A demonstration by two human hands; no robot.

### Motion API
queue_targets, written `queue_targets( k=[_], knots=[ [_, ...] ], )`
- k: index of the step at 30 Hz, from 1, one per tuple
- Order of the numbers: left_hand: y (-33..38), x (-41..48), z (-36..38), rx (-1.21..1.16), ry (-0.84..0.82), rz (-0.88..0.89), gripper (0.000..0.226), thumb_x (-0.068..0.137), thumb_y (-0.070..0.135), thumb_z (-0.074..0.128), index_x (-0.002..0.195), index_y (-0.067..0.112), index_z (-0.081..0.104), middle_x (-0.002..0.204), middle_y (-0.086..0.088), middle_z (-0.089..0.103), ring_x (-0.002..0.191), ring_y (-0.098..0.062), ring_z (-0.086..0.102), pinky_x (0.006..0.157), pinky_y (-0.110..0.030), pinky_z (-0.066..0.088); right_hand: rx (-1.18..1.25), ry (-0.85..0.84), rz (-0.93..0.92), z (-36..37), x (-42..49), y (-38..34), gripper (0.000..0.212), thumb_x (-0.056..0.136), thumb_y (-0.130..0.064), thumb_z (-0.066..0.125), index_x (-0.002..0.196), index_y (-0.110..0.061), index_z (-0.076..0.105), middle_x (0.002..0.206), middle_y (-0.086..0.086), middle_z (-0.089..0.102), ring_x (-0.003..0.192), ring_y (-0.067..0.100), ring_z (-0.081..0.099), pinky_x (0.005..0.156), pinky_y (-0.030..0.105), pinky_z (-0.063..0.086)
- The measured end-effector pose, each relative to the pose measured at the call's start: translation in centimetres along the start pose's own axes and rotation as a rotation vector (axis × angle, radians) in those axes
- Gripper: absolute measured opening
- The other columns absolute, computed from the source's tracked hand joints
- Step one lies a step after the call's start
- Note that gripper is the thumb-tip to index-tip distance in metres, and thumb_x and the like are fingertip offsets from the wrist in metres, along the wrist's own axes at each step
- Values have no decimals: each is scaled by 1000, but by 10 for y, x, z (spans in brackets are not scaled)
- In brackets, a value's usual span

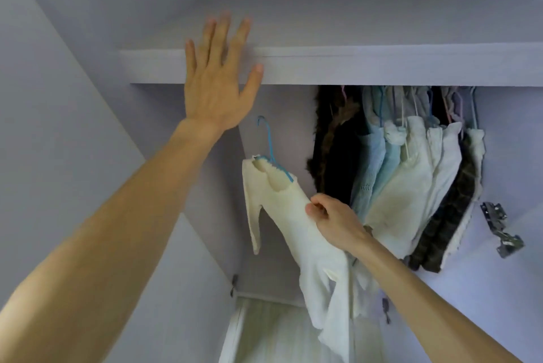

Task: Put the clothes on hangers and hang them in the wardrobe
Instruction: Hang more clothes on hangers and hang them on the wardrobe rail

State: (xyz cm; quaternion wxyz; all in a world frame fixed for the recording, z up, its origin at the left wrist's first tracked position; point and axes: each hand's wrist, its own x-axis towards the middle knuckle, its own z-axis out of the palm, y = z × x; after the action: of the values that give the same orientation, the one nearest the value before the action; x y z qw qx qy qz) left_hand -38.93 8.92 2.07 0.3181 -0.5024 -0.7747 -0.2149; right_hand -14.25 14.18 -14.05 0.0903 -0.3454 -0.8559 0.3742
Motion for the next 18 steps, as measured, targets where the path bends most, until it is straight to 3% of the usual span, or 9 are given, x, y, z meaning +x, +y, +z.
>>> queue_targets(
  k=[2,6,10,13,16,18],
  knots=[
    [-5,4,21,10,-3,11,61,102,55,29,158,31,21,166,-5,16,153,-29,13,121,-58,7,100,75,47,-1,23,-9,16,103,-33,46,91,-24,54,72,-10,55,70,11,52,66,31,38],
    [-7,8,47,25,147,6,62,101,59,32,156,32,25,164,-8,21,151,-29,16,120,-58,3,295,206,79,-6,67,-25,22,102,-34,47,84,-23,52,73,-7,52,66,12,49,62,29,37],
    [-14,11,60,28,272,49,60,100,60,35,152,32,33,159,-7,34,144,-25,25,120,-55,5,393,358,55,-20,111,-39,16,103,-31,46,94,-20,54,77,-8,53,71,10,50,71,30,39],
    [-17,15,69,41,359,72,57,99,60,37,149,32,37,154,-5,40,140,-23,32,120,-52,6,438,425,60,-31,139,-46,17,103,-29,47,91,-18,52,76,-8,53,69,10,50,69,31,40],
    [-18,19,73,43,408,73,56,98,61,35,147,33,37,152,0,34,138,-23,34,119,-52,8,490,460,111,-38,166,-46,24,101,-29,48,79,-21,47,73,-5,53,72,18,53,75,35,45],
    [-18,19,74,37,424,76,56,98,61,34,147,34,37,151,2,32,137,-22,34,119,-51,7,493,438,140,-35,177,-44,24,100,-30,50,81,-14,52,79,3,60,80,29,60,81,42,51]
  ],
)
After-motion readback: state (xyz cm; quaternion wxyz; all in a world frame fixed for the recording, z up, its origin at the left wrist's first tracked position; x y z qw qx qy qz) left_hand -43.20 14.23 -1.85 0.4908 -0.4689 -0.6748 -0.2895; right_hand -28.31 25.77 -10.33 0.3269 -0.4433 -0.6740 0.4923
